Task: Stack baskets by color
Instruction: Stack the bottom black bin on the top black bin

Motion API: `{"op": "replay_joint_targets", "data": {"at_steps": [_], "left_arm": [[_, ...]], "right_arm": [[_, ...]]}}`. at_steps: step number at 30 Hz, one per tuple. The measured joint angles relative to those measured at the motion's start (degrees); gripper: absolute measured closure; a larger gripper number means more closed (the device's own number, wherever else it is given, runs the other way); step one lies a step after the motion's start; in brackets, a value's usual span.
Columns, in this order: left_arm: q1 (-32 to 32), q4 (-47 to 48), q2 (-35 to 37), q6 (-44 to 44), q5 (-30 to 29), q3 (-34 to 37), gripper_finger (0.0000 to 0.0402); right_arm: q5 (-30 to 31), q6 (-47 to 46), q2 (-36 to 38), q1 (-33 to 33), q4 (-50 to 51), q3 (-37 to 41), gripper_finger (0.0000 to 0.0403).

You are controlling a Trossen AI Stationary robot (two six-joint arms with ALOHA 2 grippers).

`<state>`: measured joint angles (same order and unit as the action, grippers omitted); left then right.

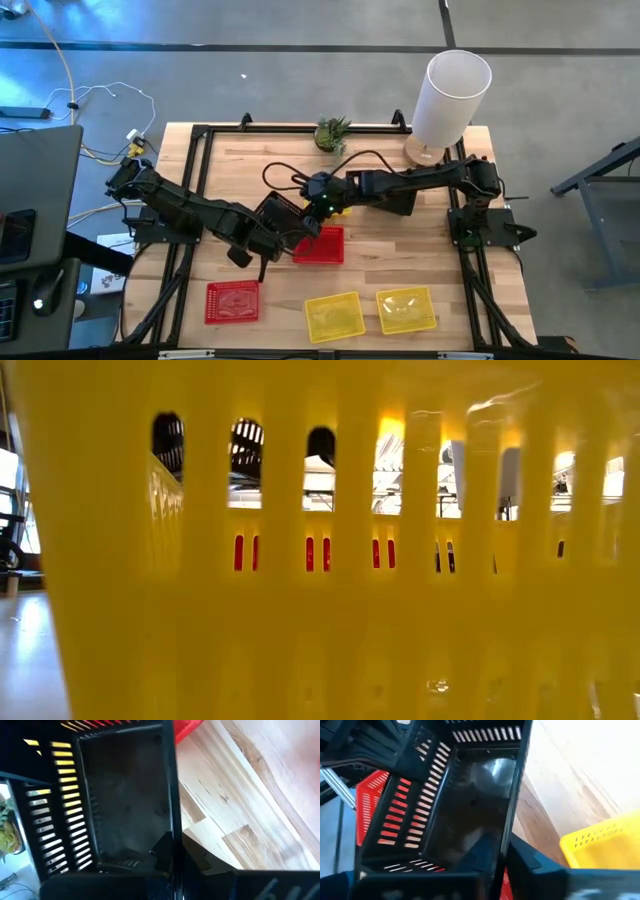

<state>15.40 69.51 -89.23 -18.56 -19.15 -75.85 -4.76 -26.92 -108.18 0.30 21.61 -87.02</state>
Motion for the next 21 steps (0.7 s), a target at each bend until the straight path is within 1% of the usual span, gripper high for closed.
{"op": "replay_joint_targets", "data": {"at_steps": [2, 4, 7, 12, 18, 21], "left_arm": [[0.0, -0.6, 0.0, 0.7, -1.1, 0.0, 0.0398], [0.0, -0.6, 0.0, 1.0, -2.1, 0.0, 0.0392], [0.0, -0.8, 0.0, 1.0, -1.4, 0.0, 0.0376], [0.1, -0.7, 0.0, 2.7, 1.0, 0.0, 0.0332], [0.5, -0.6, 0.0, 7.4, 1.0, 0.0, 0.0273], [0.5, -0.6, 0.0, 9.9, 0.8, 0.0, 0.0253]], "right_arm": [[0.2, 0.6, 0.0, 0.0, 0.1, 0.0, 0.0395], [0.5, 0.2, 0.0, -0.1, 0.1, 0.0, 0.0390], [0.5, 0.5, 0.0, 0.0, 0.4, 0.0, 0.0395], [0.2, 1.4, 0.0, 0.0, 0.5, 0.0, 0.0400], [0.2, 1.9, 0.0, -0.6, 4.4, 0.0, 0.0402], [0.2, 2.4, 0.0, -1.0, 6.2, 0.0, 0.0402]]}}
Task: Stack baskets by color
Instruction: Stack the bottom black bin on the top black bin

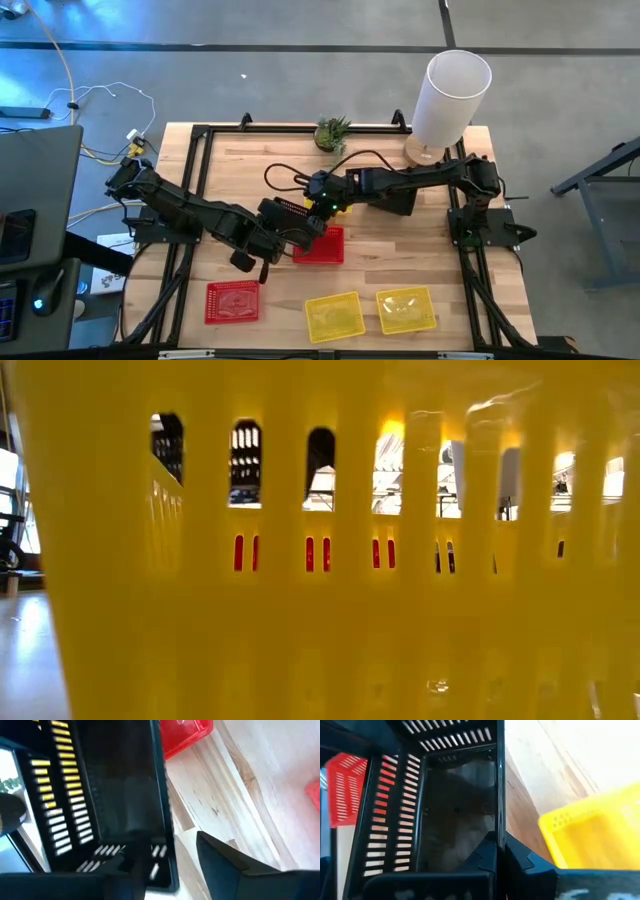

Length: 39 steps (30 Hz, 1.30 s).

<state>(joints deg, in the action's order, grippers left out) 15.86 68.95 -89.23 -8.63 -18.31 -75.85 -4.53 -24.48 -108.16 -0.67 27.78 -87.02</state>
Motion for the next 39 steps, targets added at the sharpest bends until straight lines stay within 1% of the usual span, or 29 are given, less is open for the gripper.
{"op": "replay_joint_targets", "data": {"at_steps": [5, 8, 12, 15, 18, 22, 28, 31, 35, 39], "left_arm": [[0.8, 0.0, 0.0, 0.5, -0.9, 0.0, 0.0246], [1.8, 0.0, 0.0, 0.5, -4.0, 0.0, 0.0250], [2.8, 0.0, 0.0, 0.5, -9.3, 0.0, 0.0258], [3.2, 0.0, 0.0, 0.5, -11.3, 0.0, 0.0263], [3.3, 0.0, 0.0, 1.4, -11.3, 0.0, 0.0266], [3.3, 0.0, 0.0, 4.2, -10.9, 0.0, 0.0266], [3.3, 0.0, 0.0, 5.7, -10.6, 0.0, 0.0266], [3.3, 0.0, 0.0, 6.3, -10.6, 0.0, 0.0266], [3.3, 0.0, 0.0, 7.0, -10.6, 0.0, 0.0266], [3.3, 0.0, 0.0, 7.0, -10.6, 0.0, 0.0266]], "right_arm": [[0.0, 1.0, 0.7, -0.1, 2.5, 0.0, 0.0402], [0.4, 1.2, 1.9, 0.0, 4.8, 0.0, 0.0402], [3.5, 1.5, 4.0, 0.0, 8.6, 0.0, 0.0402], [6.3, 1.8, 5.9, -0.1, 11.8, 0.0, 0.0403], [8.0, 2.9, 7.7, -0.1, 14.8, 0.0, 0.0403], [8.7, 3.7, 10.3, 0.0, 18.7, 0.0, 0.0403], [12.9, 5.2, 13.6, 0.4, 23.1, 0.0, 0.0403], [13.1, 5.5, 15.1, 0.4, 25.6, 0.4, 0.0403], [13.3, 5.2, 17.1, 0.4, 27.7, 2.8, 0.0403], [13.5, 4.3, 20.4, 0.4, 27.7, 7.3, 0.0403]]}}
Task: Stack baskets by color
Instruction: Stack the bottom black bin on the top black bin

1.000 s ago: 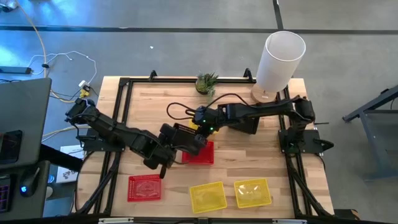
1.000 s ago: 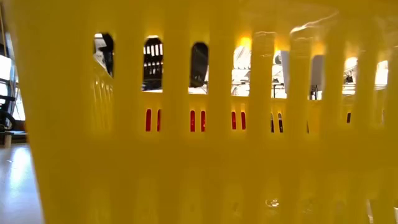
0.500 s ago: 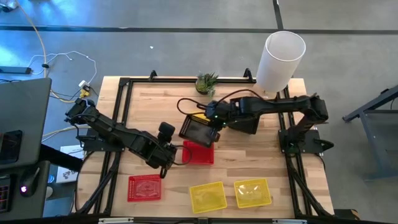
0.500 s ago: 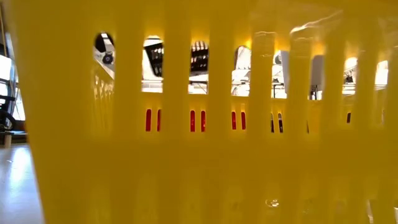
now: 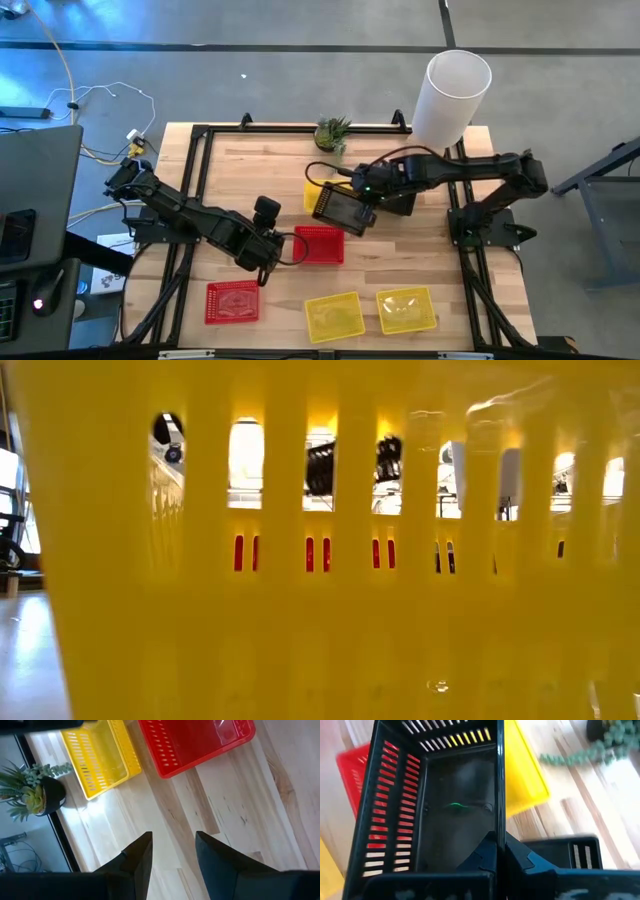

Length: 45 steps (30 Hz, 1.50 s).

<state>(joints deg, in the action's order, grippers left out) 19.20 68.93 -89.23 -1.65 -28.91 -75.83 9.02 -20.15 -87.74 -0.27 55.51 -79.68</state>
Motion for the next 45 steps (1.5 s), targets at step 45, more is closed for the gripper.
{"op": "replay_joint_targets", "data": {"at_steps": [45], "left_arm": [[0.0, -0.3, 0.0, 1.5, 0.1, 0.0, 0.0266]], "right_arm": [[-19.2, 25.9, 28.1, -31.3, -2.1, 29.2, 0.0403]]}}
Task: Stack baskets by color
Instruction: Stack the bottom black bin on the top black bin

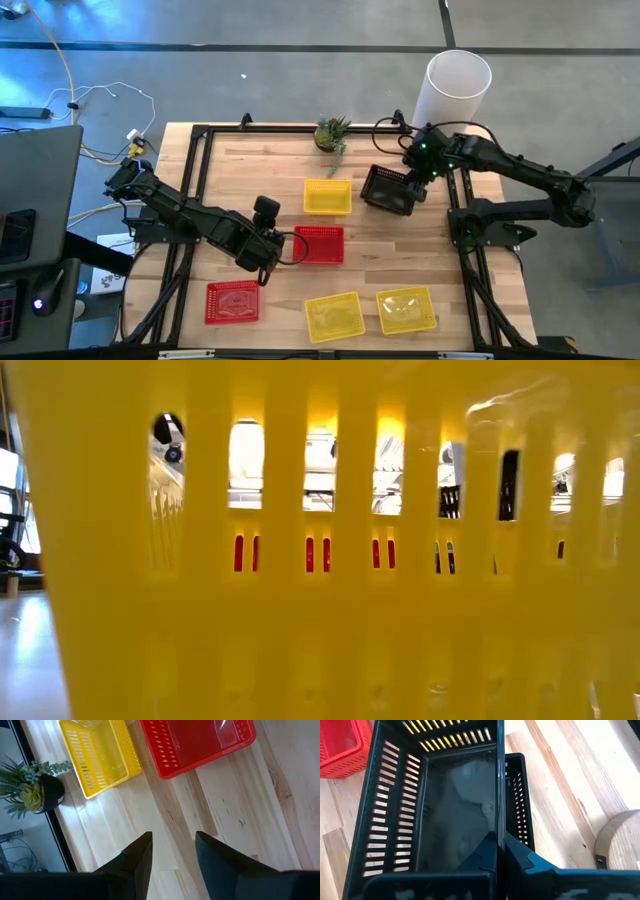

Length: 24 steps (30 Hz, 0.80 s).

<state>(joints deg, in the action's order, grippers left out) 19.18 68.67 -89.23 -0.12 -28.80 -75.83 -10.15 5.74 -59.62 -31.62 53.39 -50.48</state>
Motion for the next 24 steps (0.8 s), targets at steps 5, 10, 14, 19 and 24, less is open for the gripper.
{"op": "replay_joint_targets", "data": {"at_steps": [5, 10, 14, 19, 24], "left_arm": [[0.0, 0.0, 0.0, 0.1, 0.8, 0.0, 0.0266], [0.0, 0.0, 0.0, 0.0, 2.6, 0.0, 0.0266], [0.0, 0.0, 0.0, 0.0, 2.6, 0.0, 0.0266], [0.0, 0.0, 0.0, 0.7, 2.7, 0.0, 0.0266], [0.0, 0.0, 0.0, 0.6, 2.7, 0.0, 0.0266]], "right_arm": [[0.0, -1.8, 1.2, 0.1, -1.2, 2.6, 0.0403], [0.9, -2.7, 3.0, -0.5, -3.5, 4.1, 0.0403], [0.6, -2.6, 3.5, -1.7, -2.9, 3.8, 0.0403], [0.6, -2.4, 3.5, -3.1, -3.0, 3.8, 0.0403], [2.3, -2.9, 3.3, -3.3, -2.8, 3.8, 0.0403]]}}
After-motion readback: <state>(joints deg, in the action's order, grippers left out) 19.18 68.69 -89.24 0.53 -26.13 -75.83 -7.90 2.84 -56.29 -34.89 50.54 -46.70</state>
